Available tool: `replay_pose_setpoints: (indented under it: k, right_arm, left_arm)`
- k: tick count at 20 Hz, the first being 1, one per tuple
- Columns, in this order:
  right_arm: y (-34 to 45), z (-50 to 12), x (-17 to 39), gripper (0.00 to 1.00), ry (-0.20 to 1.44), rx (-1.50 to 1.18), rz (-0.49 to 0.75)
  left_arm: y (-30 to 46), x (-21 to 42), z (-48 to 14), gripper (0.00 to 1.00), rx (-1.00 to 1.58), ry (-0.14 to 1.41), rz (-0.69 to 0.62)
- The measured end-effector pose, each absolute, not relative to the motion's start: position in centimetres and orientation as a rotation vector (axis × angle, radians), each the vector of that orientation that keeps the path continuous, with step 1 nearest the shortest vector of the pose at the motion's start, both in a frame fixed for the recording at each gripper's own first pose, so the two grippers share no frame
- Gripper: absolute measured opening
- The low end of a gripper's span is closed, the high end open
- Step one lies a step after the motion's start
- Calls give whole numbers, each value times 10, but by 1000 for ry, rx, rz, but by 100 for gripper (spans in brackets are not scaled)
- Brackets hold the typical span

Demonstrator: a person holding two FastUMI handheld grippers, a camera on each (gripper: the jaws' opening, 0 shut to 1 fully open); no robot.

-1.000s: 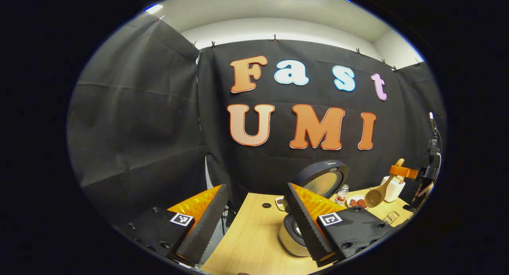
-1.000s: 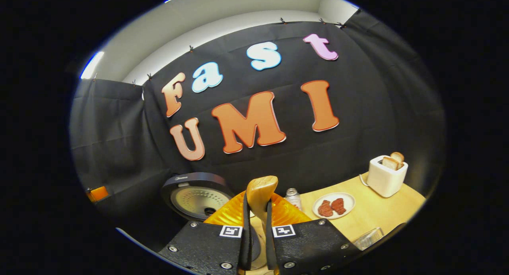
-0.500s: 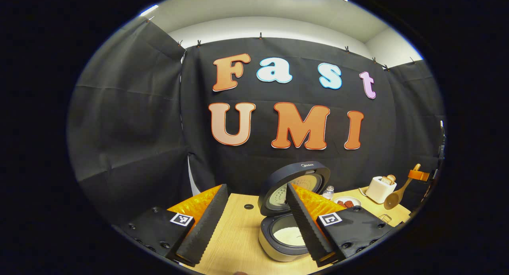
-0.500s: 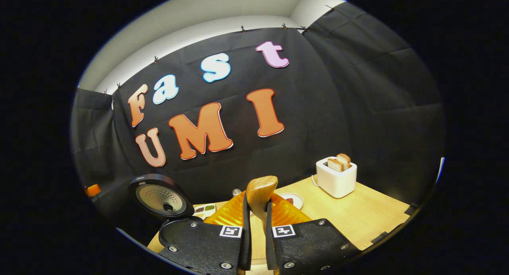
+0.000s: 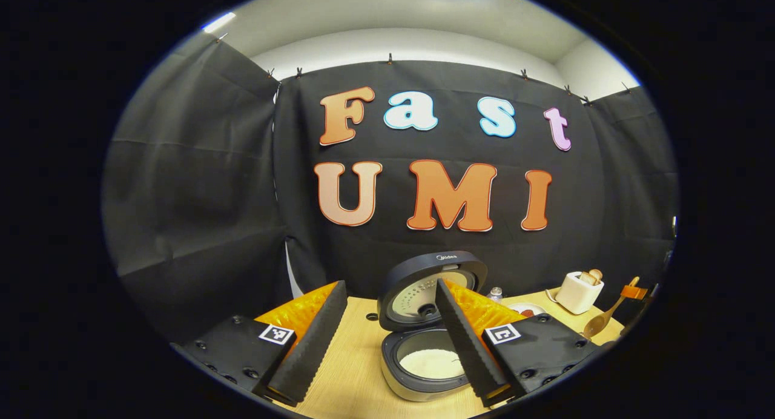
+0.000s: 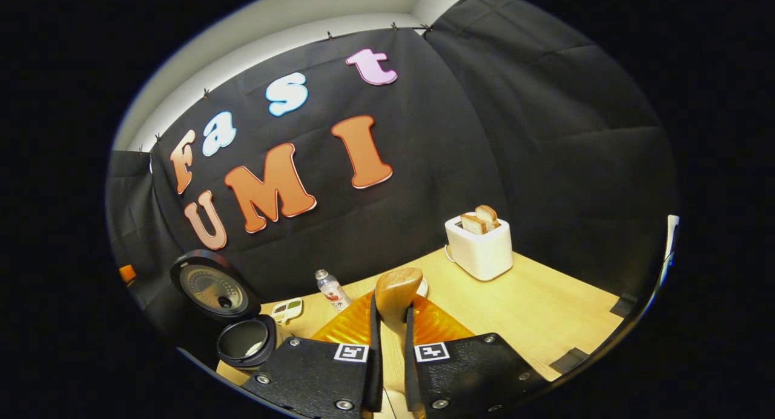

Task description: Close the left gripper, press the button to open the rice cooker; take a wooden spoon from the chopstick holder with the right hand, scoop a spoonful of rice and pour it into the rice cooker, then put the wooden spoon back into the chopstick holder.

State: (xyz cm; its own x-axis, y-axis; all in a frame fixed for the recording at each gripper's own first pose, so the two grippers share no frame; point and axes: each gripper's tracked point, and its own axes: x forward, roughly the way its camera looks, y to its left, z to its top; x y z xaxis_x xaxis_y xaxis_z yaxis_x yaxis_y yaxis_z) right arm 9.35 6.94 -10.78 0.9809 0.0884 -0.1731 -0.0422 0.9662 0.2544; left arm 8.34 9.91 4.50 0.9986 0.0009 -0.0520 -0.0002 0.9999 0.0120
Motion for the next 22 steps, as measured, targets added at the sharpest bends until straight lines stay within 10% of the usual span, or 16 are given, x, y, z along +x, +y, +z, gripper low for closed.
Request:
replay_pose_setpoints:
  k: [15, 22]
  right_arm:
    - [54, -206, 125, 14, 343, 352, 123]
    - [12, -197, 116, 33, 402, 199, 29]
  left_arm:
    - [81, 60, 41, 98, 34, 83, 88]
    - [62, 66, 43, 100, 5, 92, 81]
